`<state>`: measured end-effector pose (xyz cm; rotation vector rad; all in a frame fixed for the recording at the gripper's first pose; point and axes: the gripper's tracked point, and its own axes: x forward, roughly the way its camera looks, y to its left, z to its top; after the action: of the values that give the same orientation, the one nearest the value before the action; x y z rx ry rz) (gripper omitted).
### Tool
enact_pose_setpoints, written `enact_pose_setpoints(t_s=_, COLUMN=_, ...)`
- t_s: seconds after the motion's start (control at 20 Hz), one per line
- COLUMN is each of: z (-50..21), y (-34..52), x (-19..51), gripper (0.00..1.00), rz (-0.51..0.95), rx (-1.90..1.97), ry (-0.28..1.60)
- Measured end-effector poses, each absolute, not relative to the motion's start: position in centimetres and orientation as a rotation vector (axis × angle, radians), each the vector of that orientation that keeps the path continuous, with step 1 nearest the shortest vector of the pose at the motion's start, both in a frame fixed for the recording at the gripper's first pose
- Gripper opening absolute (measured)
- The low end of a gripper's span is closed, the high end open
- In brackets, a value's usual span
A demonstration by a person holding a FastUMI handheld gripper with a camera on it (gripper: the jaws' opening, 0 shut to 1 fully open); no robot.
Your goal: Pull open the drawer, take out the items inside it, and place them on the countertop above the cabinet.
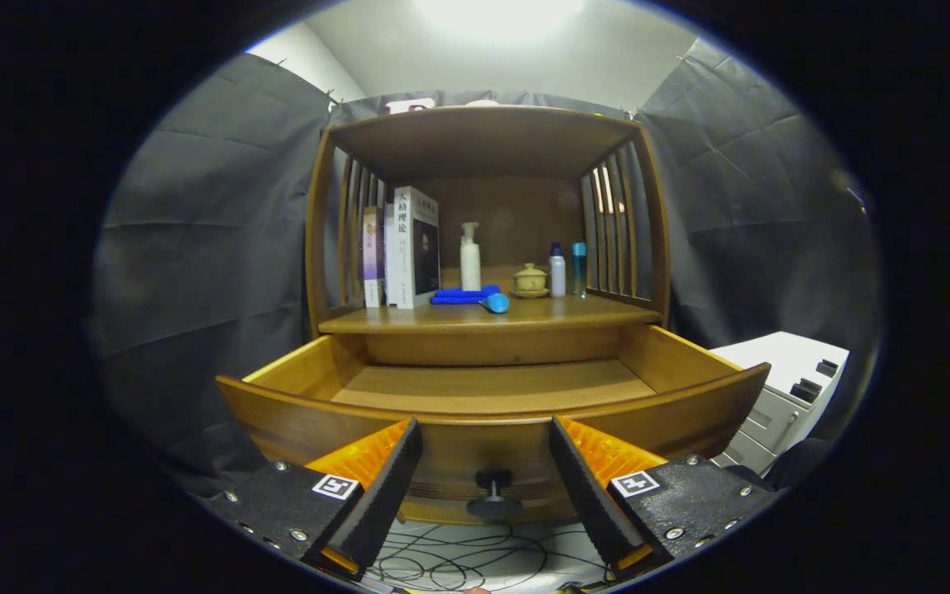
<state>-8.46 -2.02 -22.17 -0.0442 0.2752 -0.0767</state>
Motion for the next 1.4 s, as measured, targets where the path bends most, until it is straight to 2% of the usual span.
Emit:
enact_pose_setpoints(t_s=0.8, z=-23.8, y=-3.3, x=-6.7, gripper=0.95, rz=-0.063, rx=-0.102, ry=0.288)
enact_pose_setpoints(t_s=1.4, z=-23.7, y=-3.3, x=-1.4, gripper=0.95, rz=-0.057, rx=-0.076, ry=0.262)
